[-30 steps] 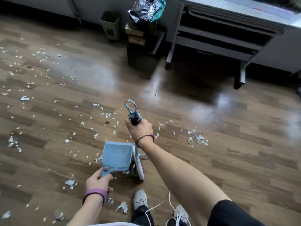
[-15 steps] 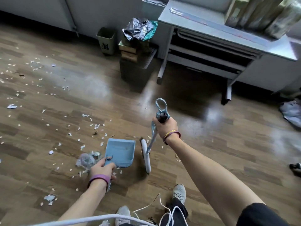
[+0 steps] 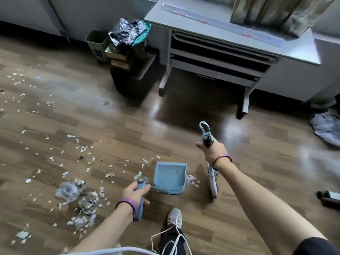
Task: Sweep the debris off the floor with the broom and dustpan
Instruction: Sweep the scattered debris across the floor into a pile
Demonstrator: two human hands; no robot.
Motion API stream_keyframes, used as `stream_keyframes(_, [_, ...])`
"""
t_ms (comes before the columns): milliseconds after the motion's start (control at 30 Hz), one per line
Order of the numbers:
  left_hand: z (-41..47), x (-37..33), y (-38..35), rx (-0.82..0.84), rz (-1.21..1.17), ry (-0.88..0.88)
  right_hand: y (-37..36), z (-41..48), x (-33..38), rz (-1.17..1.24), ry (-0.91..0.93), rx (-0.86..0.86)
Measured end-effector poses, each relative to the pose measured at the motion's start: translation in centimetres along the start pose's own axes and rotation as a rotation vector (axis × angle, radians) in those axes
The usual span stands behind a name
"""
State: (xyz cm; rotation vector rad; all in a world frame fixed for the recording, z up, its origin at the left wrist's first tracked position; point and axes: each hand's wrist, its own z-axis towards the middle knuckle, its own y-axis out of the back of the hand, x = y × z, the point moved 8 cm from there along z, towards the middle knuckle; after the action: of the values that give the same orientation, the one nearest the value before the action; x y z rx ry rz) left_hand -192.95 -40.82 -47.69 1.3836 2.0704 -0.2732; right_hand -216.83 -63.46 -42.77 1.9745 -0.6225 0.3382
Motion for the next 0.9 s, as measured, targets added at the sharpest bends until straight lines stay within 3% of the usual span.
stream_keyframes(167, [1.4, -0.3, -4.2, 0.061, 0.044, 0.011, -0.8, 4.9, -4.6, -0.057, -0.120, 0.047])
stream_keyframes(300, [2.7, -0.7, -3.4, 0.063, 0.048, 0.015, -3.2, 7.2, -2.8, -0.063, -0.061, 0.039])
stream_keyframes(633, [9.0, -1.8, 7.7, 0.023, 0.043, 0.071, -16.6, 7.8, 9.5, -0.154, -0.003, 0.209])
stream_keyframes(900, [12.4, -3.5, 21.7, -0.115, -0.035, 0.089, -29.7, 1.1, 28.2, -0.151, 0.195, 0.360])
